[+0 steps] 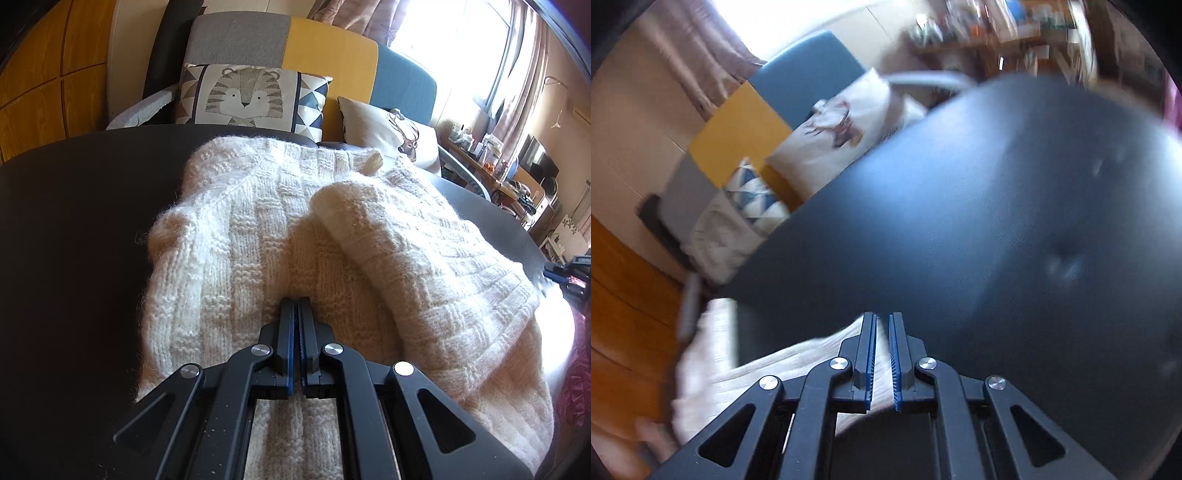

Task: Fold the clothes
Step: 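Open the right tool and release the sleeve, then grasp the sleeve cuff again with the right tool and pull it straight, then lay the sleeve flat and open the right tool over the sweater body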

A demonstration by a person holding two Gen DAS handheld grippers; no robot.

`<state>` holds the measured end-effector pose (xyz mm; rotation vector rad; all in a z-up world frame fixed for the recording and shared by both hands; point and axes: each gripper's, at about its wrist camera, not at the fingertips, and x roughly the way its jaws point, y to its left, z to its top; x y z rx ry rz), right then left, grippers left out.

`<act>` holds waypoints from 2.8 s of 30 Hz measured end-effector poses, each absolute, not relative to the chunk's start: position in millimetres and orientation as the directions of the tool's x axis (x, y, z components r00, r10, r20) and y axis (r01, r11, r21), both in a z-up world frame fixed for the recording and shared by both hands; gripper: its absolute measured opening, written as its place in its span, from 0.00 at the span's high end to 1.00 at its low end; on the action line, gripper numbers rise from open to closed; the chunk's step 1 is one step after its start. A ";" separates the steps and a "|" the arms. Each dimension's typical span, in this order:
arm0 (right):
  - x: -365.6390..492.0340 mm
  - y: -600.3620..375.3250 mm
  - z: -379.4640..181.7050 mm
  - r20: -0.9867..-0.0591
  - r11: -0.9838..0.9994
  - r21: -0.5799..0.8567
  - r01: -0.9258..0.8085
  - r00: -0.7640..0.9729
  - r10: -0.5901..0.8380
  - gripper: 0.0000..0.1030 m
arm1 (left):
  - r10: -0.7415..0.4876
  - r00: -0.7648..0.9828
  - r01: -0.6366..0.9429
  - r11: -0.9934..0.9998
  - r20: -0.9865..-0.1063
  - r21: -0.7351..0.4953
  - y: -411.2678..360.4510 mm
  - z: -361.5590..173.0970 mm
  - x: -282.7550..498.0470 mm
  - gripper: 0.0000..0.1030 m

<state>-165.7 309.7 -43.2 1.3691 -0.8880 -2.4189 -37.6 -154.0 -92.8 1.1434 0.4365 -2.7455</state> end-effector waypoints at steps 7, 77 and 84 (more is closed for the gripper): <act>-123.4 311.7 -92.5 -0.665 -0.576 0.744 -0.337 -0.447 -0.598 0.74 | -0.019 -0.701 0.234 -0.950 -0.713 -0.205 -153.3 -92.9 -38.2 0.98; -207.7 255.7 -37.2 -0.697 -0.958 0.243 0.156 -0.659 -0.284 0.82 | -0.003 -0.708 0.229 -0.947 -0.706 -0.226 -154.0 -94.7 -38.5 0.98; -237.4 177.4 -89.0 -0.826 -0.977 0.075 0.202 -0.536 -0.174 0.94 | 0.005 -0.711 0.227 -0.945 -0.704 -0.237 -155.7 -95.2 -37.8 0.98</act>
